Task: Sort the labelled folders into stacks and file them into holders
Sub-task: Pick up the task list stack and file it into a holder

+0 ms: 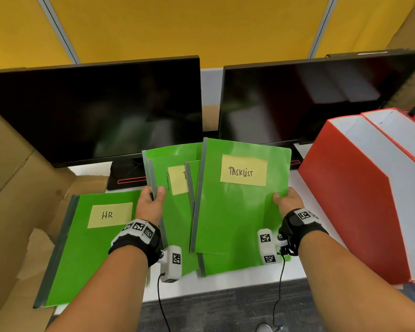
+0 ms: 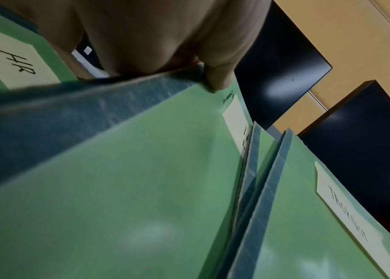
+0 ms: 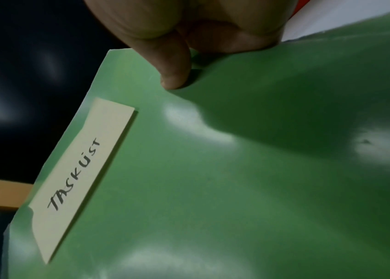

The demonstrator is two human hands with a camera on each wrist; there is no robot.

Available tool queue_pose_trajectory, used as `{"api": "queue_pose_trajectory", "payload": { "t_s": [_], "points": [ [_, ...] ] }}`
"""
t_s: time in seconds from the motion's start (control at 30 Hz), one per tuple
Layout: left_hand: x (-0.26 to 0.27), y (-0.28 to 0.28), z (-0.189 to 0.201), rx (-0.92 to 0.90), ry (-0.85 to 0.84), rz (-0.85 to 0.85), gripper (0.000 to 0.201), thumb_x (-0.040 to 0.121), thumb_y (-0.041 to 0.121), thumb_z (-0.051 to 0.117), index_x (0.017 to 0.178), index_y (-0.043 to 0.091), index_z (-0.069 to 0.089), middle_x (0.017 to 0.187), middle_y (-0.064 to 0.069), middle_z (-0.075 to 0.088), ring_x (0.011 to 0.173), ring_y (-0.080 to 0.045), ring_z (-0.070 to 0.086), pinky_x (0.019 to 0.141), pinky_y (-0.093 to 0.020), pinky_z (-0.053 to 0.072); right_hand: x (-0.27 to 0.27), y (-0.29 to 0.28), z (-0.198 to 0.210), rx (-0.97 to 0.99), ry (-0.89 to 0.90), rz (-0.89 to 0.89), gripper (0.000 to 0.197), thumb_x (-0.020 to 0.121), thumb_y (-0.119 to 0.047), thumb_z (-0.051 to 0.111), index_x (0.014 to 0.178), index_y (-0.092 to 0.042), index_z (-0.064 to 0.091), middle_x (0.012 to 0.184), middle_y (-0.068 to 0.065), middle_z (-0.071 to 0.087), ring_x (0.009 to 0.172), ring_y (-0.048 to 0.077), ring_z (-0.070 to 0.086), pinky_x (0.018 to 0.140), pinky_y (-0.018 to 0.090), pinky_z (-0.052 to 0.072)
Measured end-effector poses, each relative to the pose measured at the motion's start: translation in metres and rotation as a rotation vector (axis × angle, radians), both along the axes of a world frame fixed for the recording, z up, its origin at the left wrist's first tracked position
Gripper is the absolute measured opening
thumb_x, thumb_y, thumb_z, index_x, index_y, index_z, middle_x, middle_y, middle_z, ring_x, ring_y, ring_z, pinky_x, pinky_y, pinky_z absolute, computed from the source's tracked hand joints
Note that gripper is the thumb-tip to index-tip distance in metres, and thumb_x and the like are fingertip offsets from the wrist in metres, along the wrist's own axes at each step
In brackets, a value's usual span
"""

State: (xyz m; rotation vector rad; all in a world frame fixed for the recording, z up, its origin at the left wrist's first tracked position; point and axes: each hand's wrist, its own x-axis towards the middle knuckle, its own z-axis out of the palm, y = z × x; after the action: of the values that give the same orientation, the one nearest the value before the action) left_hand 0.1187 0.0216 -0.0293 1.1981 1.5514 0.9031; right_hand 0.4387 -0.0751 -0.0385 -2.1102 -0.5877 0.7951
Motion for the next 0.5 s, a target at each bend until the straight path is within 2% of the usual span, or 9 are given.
{"api": "queue_pose_trajectory", "payload": {
  "t_s": [0.1, 0.2, 0.27, 0.33, 0.4, 0.47, 0.5],
  "points": [
    [0.000, 0.000, 0.000, 0.021, 0.037, 0.011, 0.026, 0.098, 0.040, 0.043, 0.100, 0.015, 0.050, 0.092, -0.007, 0.056, 0.086, -0.023, 0.052, 0.084, -0.038, 0.043, 0.005, -0.001, 0.000, 0.002, 0.013, -0.020, 0.028, 0.093, -0.009, 0.052, 0.121, -0.006, 0.049, 0.101, 0.012, 0.055, 0.086, 0.025, 0.052, 0.075, 0.030, 0.040],
    [0.000, 0.001, -0.001, 0.034, 0.048, 0.014, 0.027, 0.097, 0.042, 0.044, 0.092, 0.016, 0.049, 0.078, -0.003, 0.050, 0.076, -0.023, 0.048, 0.074, -0.035, 0.041, 0.006, 0.002, -0.002, 0.024, 0.015, -0.036, 0.030, 0.092, -0.010, 0.053, 0.121, -0.008, 0.049, 0.103, 0.012, 0.057, 0.087, 0.028, 0.055, 0.078, 0.033, 0.045],
    [0.001, 0.001, -0.002, 0.018, 0.018, -0.009, 0.026, 0.094, 0.043, 0.051, 0.098, 0.017, 0.053, 0.084, -0.004, 0.059, 0.078, -0.023, 0.055, 0.075, -0.035, 0.047, 0.001, 0.005, -0.001, 0.045, 0.042, -0.035, 0.028, 0.090, -0.011, 0.055, 0.118, -0.010, 0.050, 0.106, 0.015, 0.061, 0.091, 0.031, 0.060, 0.085, 0.041, 0.050],
    [0.005, 0.000, 0.000, 0.028, 0.023, -0.048, 0.024, 0.091, 0.040, 0.059, 0.101, 0.018, 0.055, 0.089, 0.000, 0.063, 0.079, -0.017, 0.059, 0.069, -0.027, 0.047, -0.006, 0.009, 0.000, 0.058, 0.077, -0.019, 0.026, 0.089, -0.011, 0.057, 0.115, -0.012, 0.051, 0.108, 0.015, 0.062, 0.094, 0.033, 0.061, 0.088, 0.049, 0.050],
    [0.009, -0.002, -0.001, 0.032, 0.031, -0.077, 0.024, 0.087, 0.036, 0.066, 0.099, 0.018, 0.056, 0.090, 0.004, 0.066, 0.082, -0.013, 0.061, 0.070, -0.025, 0.046, -0.012, 0.015, -0.001, 0.061, 0.108, 0.023, 0.024, 0.087, -0.010, 0.059, 0.111, -0.014, 0.052, 0.108, 0.014, 0.063, 0.096, 0.033, 0.062, 0.090, 0.051, 0.050],
    [0.011, -0.002, 0.001, 0.021, 0.027, -0.071, 0.025, 0.084, 0.035, 0.069, 0.097, 0.018, 0.056, 0.094, 0.001, 0.068, 0.087, -0.016, 0.063, 0.080, -0.032, 0.048, -0.016, 0.019, 0.002, 0.063, 0.133, 0.044, 0.024, 0.087, -0.009, 0.060, 0.109, -0.013, 0.053, 0.107, 0.014, 0.064, 0.098, 0.033, 0.062, 0.091, 0.050, 0.049],
    [0.010, -0.002, 0.002, 0.026, 0.034, -0.053, 0.025, 0.085, 0.035, 0.069, 0.096, 0.018, 0.056, 0.094, 0.000, 0.067, 0.087, -0.018, 0.063, 0.082, -0.034, 0.048, -0.015, 0.021, 0.004, 0.051, 0.121, 0.044, 0.025, 0.088, -0.008, 0.059, 0.112, -0.010, 0.053, 0.108, 0.013, 0.063, 0.098, 0.032, 0.061, 0.092, 0.046, 0.049]
  ]
}}
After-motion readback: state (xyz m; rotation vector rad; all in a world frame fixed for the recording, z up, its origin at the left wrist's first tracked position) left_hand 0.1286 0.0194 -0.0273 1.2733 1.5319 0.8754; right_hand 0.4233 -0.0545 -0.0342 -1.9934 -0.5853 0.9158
